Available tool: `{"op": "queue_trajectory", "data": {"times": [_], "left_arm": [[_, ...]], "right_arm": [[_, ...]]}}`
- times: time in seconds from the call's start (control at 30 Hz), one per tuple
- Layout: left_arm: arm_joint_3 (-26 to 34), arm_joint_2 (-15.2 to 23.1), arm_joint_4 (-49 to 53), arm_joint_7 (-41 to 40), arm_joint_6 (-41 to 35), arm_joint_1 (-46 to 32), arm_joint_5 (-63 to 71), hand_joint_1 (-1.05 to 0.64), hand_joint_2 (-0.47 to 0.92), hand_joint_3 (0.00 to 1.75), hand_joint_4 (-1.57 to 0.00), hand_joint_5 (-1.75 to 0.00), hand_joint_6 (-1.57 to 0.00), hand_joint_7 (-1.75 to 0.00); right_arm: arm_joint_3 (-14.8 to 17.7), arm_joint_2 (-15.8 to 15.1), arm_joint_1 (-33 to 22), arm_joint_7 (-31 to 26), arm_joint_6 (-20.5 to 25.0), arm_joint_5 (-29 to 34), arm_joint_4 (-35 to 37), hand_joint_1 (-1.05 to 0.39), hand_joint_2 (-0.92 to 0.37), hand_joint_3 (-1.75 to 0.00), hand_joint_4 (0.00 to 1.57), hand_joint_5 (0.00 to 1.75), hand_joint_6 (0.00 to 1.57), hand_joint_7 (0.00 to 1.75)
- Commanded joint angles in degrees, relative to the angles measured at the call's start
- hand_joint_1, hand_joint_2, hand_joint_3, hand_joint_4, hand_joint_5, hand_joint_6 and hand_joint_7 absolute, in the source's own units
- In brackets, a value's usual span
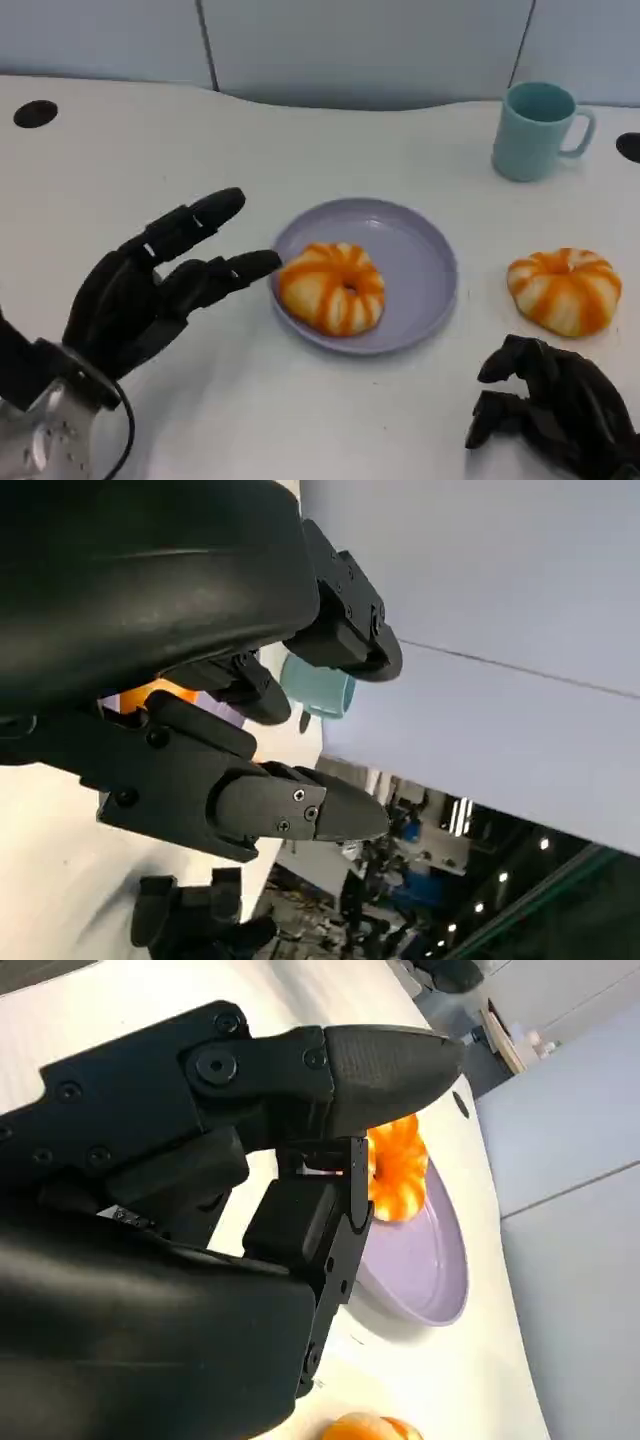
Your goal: Grasp the bread from the table and place it into the plate.
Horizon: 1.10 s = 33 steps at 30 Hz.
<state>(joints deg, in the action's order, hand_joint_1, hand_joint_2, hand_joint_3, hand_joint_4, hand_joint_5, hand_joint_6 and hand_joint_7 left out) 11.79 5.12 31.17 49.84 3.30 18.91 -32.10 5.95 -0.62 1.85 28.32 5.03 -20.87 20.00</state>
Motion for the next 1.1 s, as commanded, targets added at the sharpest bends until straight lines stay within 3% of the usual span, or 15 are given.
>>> {"op": "queue_trajectory", "data": {"times": [0.03,0.2,0.23,0.33,0.4,0.43,0.5,0.63,0.77,1.03,1.1], "left_arm": [[1.74,-1.04,-3.92,-3.11,-2.6,-3.9,-1.49,-0.41,0.92,0.18,-0.71,-0.53,-0.7,-0.13],[1.79,-3.07,-6.98,-7.45,-3.03,-8.62,-0.27,-0.26,0.92,0.26,-0.75,-0.75,-0.87,-0.16],[1.69,-3.44,-8.19,-9.01,-3.71,-9.46,-0.1,-0.24,0.92,0.27,-0.76,-0.89,-0.93,-0.19],[1.41,-4.05,-10.89,-11.93,-5.47,-11.63,0.13,-0.24,0.92,0.27,-0.75,-1.04,-0.98,-0.23],[1.24,-4.51,-12.66,-13.64,-6.75,-13.62,0.14,-0.25,0.92,0.27,-0.71,-1.25,-0.92,-0.46],[1.16,-4.68,-13.38,-14.24,-7.27,-14.35,0.08,-0.25,0.92,0.28,-0.68,-1.33,-0.82,-0.68],[1.1,-5.06,-14.39,-15.32,-7.93,-15.5,0.06,-0.26,0.92,0.27,-0.67,-1.39,-0.75,-0.88],[1.2,-5.63,-15.35,-16.5,-8.64,-16.77,-0.17,-0.27,0.92,0.27,-0.68,-1.41,-0.72,-0.98],[1.92,-7.16,-17.46,-18.47,-9.74,-19.61,-1.47,-0.28,0.92,0.3,-0.69,-1.55,-0.62,-1.3],[1.31,-8.22,-18.06,-18.75,-7.62,-21.1,0.19,-0.29,0.91,0.35,-0.69,-1.6,-0.63,-1.36],[0.88,-8.16,-17.32,-18.38,-6.49,-20.87,1.04,-0.28,0.81,0.52,-0.7,-1.63,-0.64,-1.38]], "right_arm": [[0.29,-0.69,-0.14,-0.61,0.02,0.44,-0.13,-0.45,-0.92,-0.37,1.29,0.98,1.19,0.91],[0.19,-0.54,-0.11,-1.56,0.61,0.54,-0.59,-0.44,-0.92,-0.39,1.31,0.98,1.19,0.91],[0.16,-0.52,-0.12,-1.63,0.59,0.53,-0.6,-0.44,-0.92,-0.38,1.31,0.98,1.19,0.91],[0.07,-0.49,-0.13,-1.41,0.08,0.47,-0.4,-0.44,-0.92,-0.38,1.31,0.97,1.19,0.91],[-0.02,-0.47,-0.22,-1.18,-0.3,0.46,-0.38,-0.44,-0.92,-0.38,1.31,0.97,1.19,0.9],[-0.06,-0.49,-0.31,-1.19,-0.29,0.47,-0.51,-0.44,-0.92,-0.38,1.31,0.97,1.19,0.9],[-0.01,-0.51,-0.38,-1.06,-0.4,0.36,-0.48,-0.45,-0.92,-0.38,1.31,0.97,1.2,0.9],[0.03,-0.59,-0.61,-0.82,-0.66,0.34,-0.54,-0.45,-0.92,-0.37,1.31,0.96,1.2,0.89],[0.05,-0.76,-1.51,-0.62,-0.71,0.37,-1.16,-0.44,-0.92,-0.4,1.3,0.96,1.2,0.88],[1.0,-0.96,-1.91,0.02,-1.59,-0.39,-0.43,-0.41,-0.92,-0.43,1.29,0.97,1.18,0.88],[1.2,-1.25,-1.7,-0.04,-1.43,-0.33,-0.32,-0.42,-0.92,-0.42,1.29,0.98,1.18,0.89]]}}
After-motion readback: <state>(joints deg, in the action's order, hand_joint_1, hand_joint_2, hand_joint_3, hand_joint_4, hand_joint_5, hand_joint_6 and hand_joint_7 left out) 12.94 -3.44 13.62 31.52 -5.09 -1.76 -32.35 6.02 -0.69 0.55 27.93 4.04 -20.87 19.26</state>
